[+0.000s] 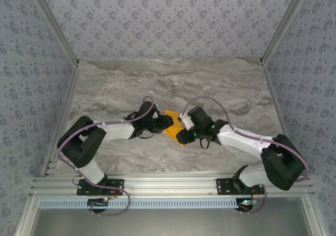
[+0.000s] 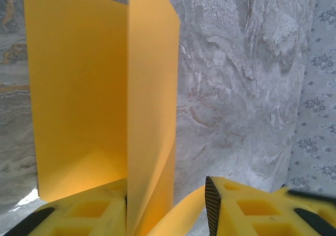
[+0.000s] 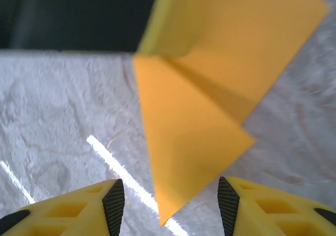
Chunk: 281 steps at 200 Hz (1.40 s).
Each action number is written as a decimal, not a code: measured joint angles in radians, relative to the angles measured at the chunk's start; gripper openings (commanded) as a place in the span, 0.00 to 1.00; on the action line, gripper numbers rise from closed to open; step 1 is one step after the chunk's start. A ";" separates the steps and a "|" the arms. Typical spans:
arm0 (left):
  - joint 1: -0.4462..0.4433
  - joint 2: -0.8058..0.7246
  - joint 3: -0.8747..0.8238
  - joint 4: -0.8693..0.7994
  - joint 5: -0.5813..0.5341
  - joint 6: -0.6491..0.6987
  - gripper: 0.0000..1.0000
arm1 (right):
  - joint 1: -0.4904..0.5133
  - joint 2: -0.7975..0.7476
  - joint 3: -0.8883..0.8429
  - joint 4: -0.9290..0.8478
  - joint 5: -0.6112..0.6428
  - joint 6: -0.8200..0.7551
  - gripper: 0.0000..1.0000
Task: Fold a paper plane with a square sheet of paper (fold left side to right side)
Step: Fourth fold the wing at the center of the table.
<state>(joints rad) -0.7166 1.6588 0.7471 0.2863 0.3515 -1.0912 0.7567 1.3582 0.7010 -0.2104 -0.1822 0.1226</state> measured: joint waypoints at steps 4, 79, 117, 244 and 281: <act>0.000 0.000 0.001 -0.002 0.000 -0.001 0.38 | 0.013 0.003 -0.004 0.003 0.006 0.000 0.54; 0.000 0.000 0.013 -0.032 -0.004 -0.022 0.38 | 0.097 0.149 -0.001 0.063 0.117 0.000 0.49; 0.001 0.000 0.027 -0.064 -0.008 -0.029 0.38 | 0.102 0.174 0.024 0.074 0.163 0.000 0.45; 0.001 0.000 0.030 -0.108 -0.008 -0.028 0.40 | 0.119 0.209 0.044 0.080 0.222 0.000 0.20; 0.001 0.000 0.030 -0.122 -0.010 -0.026 0.47 | 0.121 0.209 0.044 0.080 0.216 0.011 0.09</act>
<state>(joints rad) -0.7155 1.6588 0.7773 0.1638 0.3420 -1.1172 0.8776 1.5677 0.7452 -0.1307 0.0341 0.1341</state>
